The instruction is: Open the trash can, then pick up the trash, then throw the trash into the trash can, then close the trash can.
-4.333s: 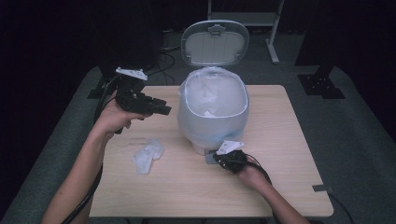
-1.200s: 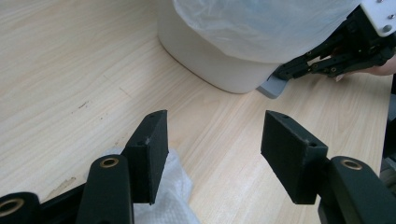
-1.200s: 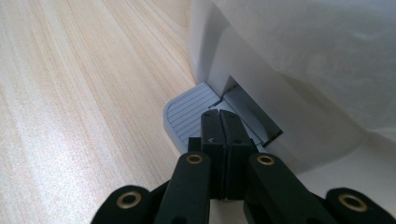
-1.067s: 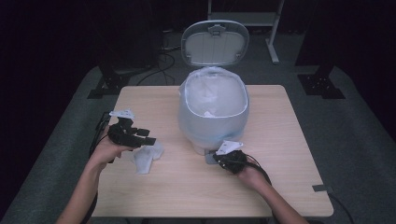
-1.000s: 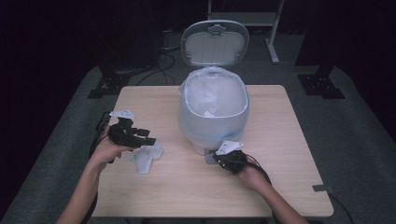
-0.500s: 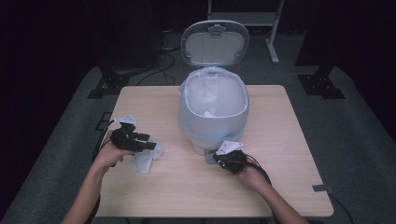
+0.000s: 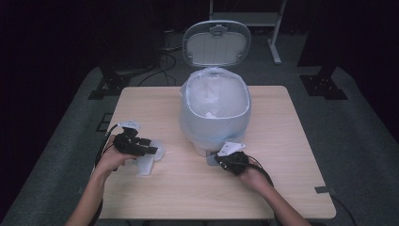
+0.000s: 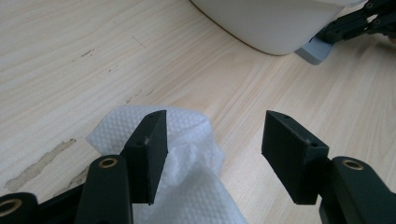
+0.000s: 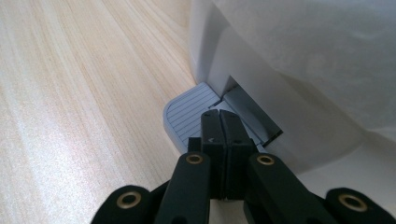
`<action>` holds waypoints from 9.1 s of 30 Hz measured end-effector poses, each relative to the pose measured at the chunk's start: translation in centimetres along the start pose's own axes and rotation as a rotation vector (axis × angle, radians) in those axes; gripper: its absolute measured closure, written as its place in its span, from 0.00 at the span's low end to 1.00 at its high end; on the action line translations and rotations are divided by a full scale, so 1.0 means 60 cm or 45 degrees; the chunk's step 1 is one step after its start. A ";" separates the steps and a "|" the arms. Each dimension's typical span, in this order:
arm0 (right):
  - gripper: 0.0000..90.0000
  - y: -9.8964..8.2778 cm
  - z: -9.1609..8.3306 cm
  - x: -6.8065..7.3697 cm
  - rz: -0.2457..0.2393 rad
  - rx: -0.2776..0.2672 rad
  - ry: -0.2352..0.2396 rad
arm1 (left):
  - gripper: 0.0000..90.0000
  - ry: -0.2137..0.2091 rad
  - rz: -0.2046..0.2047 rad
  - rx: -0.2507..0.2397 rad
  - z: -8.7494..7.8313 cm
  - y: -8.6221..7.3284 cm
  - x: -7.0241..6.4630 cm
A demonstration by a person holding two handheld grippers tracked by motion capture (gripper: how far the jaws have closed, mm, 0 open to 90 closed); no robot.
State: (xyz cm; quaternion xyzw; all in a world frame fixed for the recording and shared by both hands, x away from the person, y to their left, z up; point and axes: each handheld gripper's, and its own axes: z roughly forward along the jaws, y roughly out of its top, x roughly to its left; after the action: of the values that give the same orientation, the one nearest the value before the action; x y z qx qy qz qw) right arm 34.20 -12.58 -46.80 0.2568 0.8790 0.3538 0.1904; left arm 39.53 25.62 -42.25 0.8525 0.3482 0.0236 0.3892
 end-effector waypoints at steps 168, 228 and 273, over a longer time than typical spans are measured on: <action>0.98 0.000 0.000 -0.001 0.016 -0.004 0.008 | 0.95 -0.110 0.238 -0.044 -0.142 0.125 -0.140; 0.98 0.000 0.000 -0.002 0.006 -0.002 0.011 | 0.95 -0.107 0.334 -0.042 -0.199 0.237 -0.209; 0.98 -0.002 0.000 -0.005 0.013 -0.016 0.024 | 0.95 -0.106 0.374 -0.045 -0.194 0.311 -0.226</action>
State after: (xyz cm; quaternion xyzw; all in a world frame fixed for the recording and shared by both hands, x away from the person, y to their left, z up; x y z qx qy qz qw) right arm 34.40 -12.83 -46.84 0.2568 0.8773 0.3626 0.1817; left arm 36.36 16.37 -18.31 0.8874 0.2029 0.0509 0.4108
